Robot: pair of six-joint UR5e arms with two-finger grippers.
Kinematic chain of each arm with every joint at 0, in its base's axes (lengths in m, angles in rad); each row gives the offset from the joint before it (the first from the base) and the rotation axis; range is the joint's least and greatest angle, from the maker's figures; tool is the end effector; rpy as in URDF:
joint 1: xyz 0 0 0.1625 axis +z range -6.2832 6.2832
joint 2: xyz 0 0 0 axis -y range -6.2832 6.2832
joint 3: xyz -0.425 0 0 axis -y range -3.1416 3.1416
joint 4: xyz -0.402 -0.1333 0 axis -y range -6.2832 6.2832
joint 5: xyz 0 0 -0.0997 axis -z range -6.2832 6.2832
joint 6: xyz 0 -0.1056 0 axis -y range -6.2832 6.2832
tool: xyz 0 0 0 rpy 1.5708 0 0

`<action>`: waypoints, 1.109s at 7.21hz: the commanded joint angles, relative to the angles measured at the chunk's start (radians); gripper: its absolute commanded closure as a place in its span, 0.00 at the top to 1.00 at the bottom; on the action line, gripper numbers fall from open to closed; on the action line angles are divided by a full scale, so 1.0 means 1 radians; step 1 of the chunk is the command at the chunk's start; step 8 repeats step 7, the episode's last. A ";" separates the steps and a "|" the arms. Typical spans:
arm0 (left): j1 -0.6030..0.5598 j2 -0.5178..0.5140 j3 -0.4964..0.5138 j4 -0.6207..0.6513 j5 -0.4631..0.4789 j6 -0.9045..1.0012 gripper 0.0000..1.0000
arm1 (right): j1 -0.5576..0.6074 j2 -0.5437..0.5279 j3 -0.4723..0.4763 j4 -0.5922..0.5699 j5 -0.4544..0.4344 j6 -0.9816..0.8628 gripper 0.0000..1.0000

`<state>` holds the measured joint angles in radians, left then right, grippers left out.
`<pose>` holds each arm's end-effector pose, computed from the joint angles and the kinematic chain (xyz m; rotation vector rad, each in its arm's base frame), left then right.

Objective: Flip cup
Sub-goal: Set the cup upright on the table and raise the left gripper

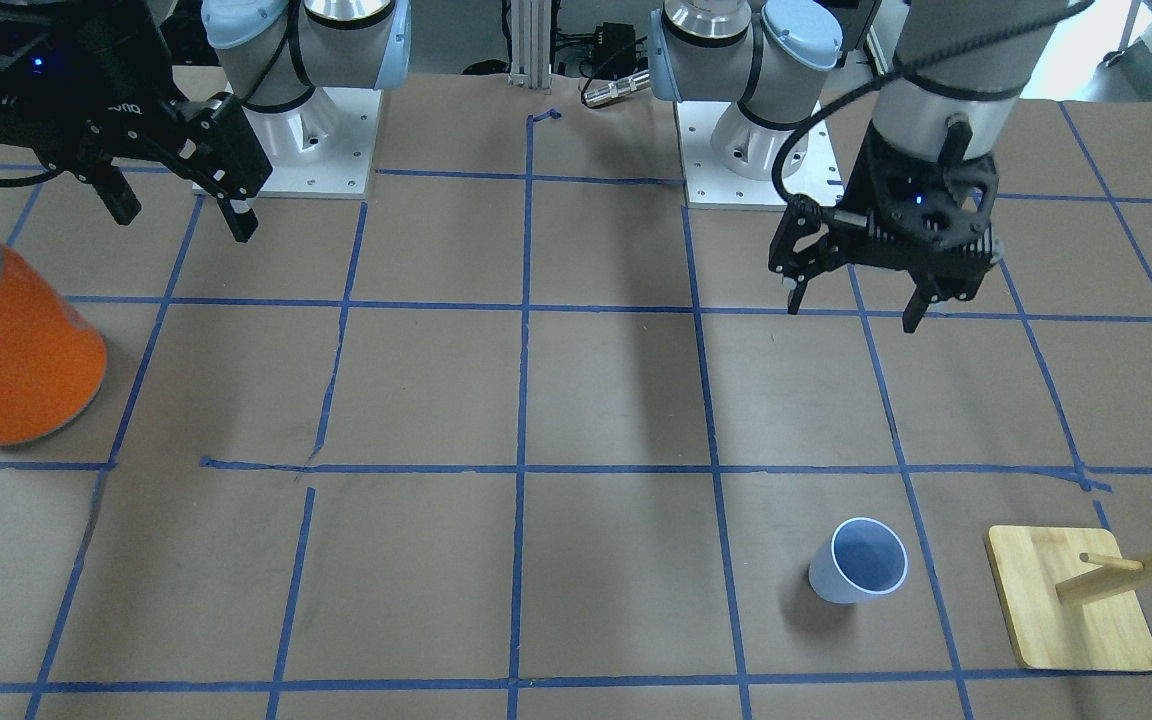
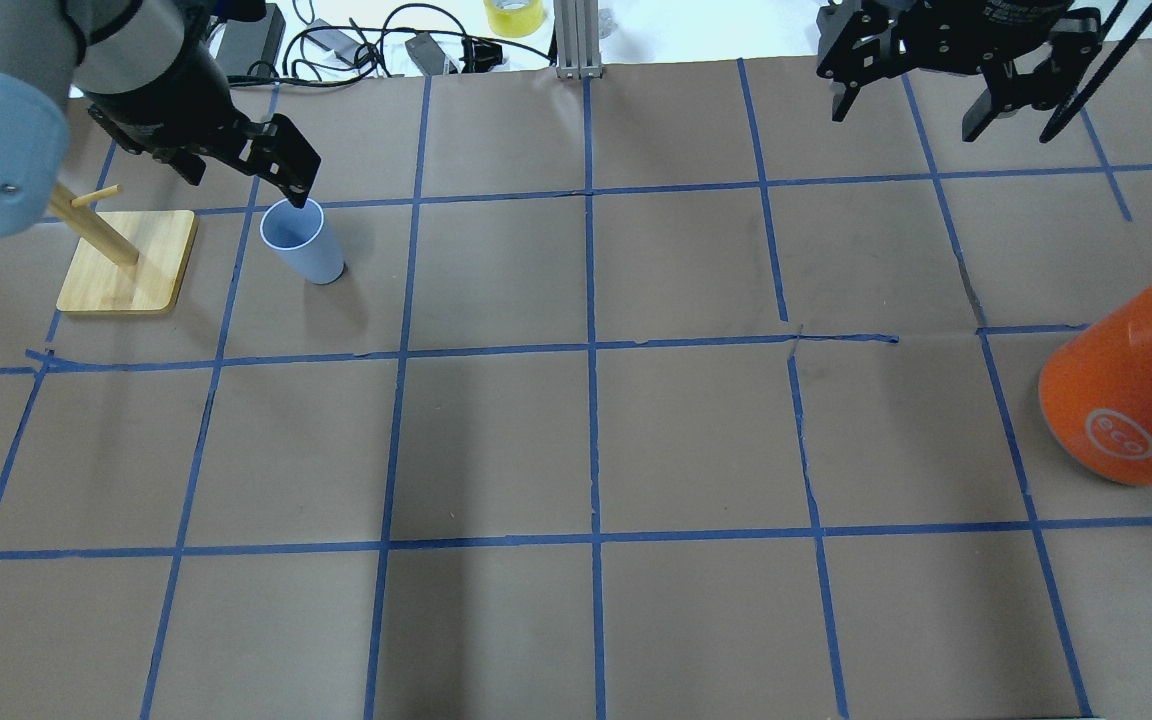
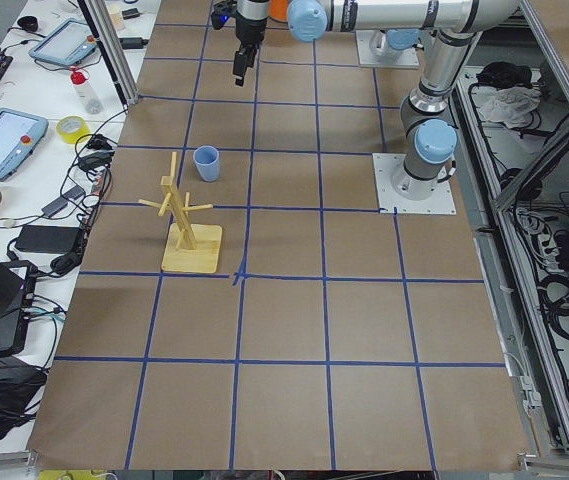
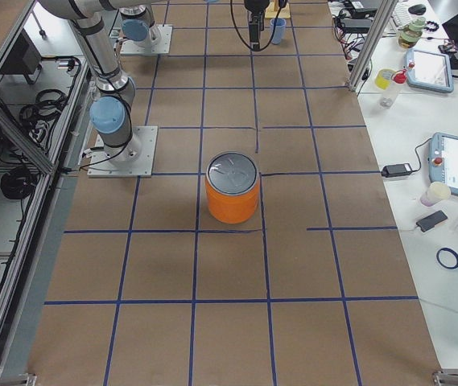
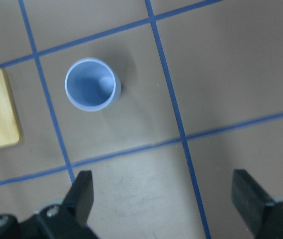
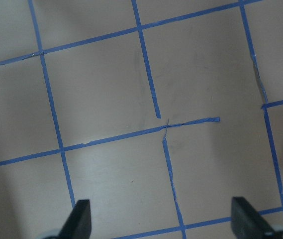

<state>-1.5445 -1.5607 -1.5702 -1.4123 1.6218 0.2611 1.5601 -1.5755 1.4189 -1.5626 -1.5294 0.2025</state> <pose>-0.1144 -0.5169 0.5046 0.3515 3.0370 -0.2454 0.1322 -0.5107 0.5606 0.3228 3.0614 -0.2217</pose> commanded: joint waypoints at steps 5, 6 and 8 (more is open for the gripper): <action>0.006 0.056 0.012 -0.062 -0.002 -0.104 1.00 | 0.000 0.002 0.000 -0.001 0.002 0.000 1.00; 0.007 0.056 0.013 -0.063 -0.017 -0.244 1.00 | 0.000 0.002 0.000 -0.001 0.002 0.000 1.00; 0.007 0.056 0.013 -0.066 -0.016 -0.293 1.00 | 0.002 0.002 0.000 -0.002 0.005 0.000 1.00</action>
